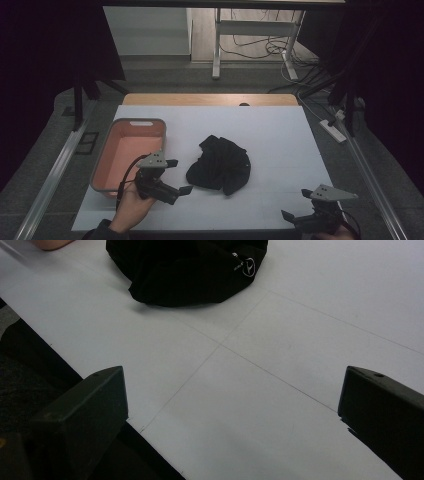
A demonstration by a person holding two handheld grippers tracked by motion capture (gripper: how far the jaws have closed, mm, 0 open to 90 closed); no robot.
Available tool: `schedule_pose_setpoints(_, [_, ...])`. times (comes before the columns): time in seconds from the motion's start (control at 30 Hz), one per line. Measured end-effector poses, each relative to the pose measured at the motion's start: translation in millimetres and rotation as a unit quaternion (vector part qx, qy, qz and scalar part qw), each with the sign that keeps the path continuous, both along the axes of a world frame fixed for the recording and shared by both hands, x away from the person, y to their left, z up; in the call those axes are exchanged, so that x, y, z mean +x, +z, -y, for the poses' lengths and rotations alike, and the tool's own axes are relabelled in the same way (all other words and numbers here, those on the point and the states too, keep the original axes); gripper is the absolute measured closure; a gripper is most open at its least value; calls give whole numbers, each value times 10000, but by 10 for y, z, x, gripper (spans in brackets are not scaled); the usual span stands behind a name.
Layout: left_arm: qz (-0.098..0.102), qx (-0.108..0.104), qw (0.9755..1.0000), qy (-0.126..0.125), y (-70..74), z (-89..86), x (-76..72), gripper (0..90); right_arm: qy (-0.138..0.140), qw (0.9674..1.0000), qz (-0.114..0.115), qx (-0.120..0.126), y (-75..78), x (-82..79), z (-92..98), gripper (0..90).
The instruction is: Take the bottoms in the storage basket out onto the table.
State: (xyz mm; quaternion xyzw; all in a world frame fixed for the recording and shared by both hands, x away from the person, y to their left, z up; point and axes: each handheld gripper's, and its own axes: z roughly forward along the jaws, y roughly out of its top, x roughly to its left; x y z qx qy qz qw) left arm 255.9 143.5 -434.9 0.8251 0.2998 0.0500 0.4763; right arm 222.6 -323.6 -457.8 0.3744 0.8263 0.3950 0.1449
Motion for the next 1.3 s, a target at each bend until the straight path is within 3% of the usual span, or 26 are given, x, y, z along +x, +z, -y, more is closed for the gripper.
schedule_pose_setpoints(0.63, [-115, -98, 9997, 177, -76, -164, -136, 6, -6, 10000, -8, -14, -1, 3, -2, 0])
schedule_pose_setpoints(1.3, [-122, -131, 9983, 553, -111, -458, -301, 3, -23, 10000, -25, -13, -3, 6, -2, 0])
